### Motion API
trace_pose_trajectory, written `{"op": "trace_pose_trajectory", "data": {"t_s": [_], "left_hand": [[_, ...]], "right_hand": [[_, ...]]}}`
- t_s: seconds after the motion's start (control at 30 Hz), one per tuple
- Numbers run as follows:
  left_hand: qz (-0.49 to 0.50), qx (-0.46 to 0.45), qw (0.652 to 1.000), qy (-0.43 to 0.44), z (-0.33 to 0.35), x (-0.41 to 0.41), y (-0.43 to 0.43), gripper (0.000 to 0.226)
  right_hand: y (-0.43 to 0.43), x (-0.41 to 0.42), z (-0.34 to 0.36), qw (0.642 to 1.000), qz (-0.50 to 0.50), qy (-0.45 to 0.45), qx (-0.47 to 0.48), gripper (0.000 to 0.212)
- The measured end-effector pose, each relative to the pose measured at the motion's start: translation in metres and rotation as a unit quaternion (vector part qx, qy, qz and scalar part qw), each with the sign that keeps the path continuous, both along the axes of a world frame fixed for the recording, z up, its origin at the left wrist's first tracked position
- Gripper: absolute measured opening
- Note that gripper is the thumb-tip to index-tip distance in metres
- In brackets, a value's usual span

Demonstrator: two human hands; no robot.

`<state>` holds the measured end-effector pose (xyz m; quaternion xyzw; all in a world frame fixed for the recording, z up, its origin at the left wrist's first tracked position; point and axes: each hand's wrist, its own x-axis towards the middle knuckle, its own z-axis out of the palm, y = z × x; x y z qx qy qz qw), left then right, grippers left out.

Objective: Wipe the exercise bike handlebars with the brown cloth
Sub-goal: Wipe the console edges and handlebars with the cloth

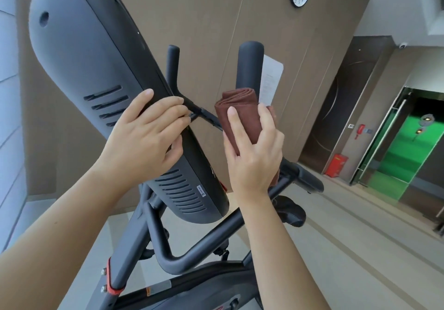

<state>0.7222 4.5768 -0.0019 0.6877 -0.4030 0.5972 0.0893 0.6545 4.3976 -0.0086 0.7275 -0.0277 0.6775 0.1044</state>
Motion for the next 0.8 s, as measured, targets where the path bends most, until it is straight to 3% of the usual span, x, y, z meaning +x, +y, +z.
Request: {"op": "trace_pose_trajectory", "data": {"t_s": [0.17, 0.33, 0.6, 0.73, 0.8], "left_hand": [[-0.004, -0.009, 1.000, 0.008, -0.001, -0.004, -0.002, 0.026], [0.004, -0.013, 1.000, 0.018, -0.001, -0.007, -0.001, 0.025], [-0.028, -0.060, 0.996, 0.065, -0.007, -0.025, -0.013, 0.023], [-0.100, -0.078, 0.990, 0.067, -0.009, -0.047, -0.047, 0.022], [-0.126, -0.078, 0.986, 0.077, -0.009, -0.056, -0.067, 0.022]], "right_hand": [[-0.038, -0.009, -0.033, 0.997, 0.043, -0.025, -0.051, 0.044], [-0.063, -0.024, -0.044, 0.996, 0.084, 0.010, -0.038, 0.045], [-0.091, -0.071, -0.047, 0.977, 0.152, 0.096, 0.114, 0.046], [-0.086, -0.075, -0.017, 0.959, 0.218, 0.035, 0.179, 0.045], [-0.075, -0.063, 0.002, 0.947, 0.229, 0.050, 0.219, 0.044]]}}
